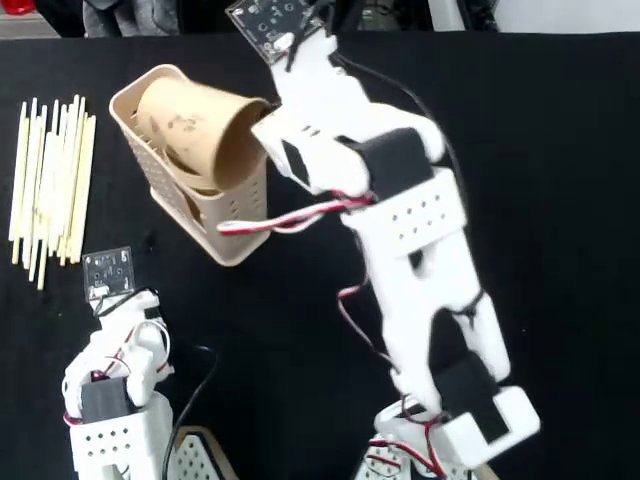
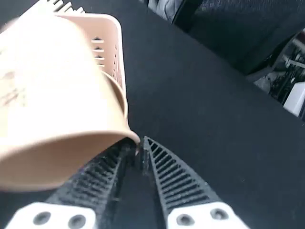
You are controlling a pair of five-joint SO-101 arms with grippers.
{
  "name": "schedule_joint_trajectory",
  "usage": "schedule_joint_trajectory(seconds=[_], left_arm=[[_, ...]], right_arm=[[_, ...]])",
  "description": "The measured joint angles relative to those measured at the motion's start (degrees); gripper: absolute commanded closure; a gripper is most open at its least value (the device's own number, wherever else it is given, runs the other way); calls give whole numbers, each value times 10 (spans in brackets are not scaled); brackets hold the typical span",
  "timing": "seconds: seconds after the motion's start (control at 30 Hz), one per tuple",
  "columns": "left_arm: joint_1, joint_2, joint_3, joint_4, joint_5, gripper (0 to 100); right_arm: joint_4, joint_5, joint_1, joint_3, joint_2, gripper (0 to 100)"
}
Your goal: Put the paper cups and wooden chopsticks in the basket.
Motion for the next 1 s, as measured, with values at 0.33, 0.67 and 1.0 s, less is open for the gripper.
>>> schedule_joint_trajectory(seconds=[0.33,0.67,1.0], left_arm=[[0,0,0,0,0,970],[0,0,0,0,0,970],[0,0,0,0,0,970]], right_arm=[[3,0,0,0,-38,986],[4,-4,-50,-43,-38,986],[-38,-4,-93,-126,50,962]])
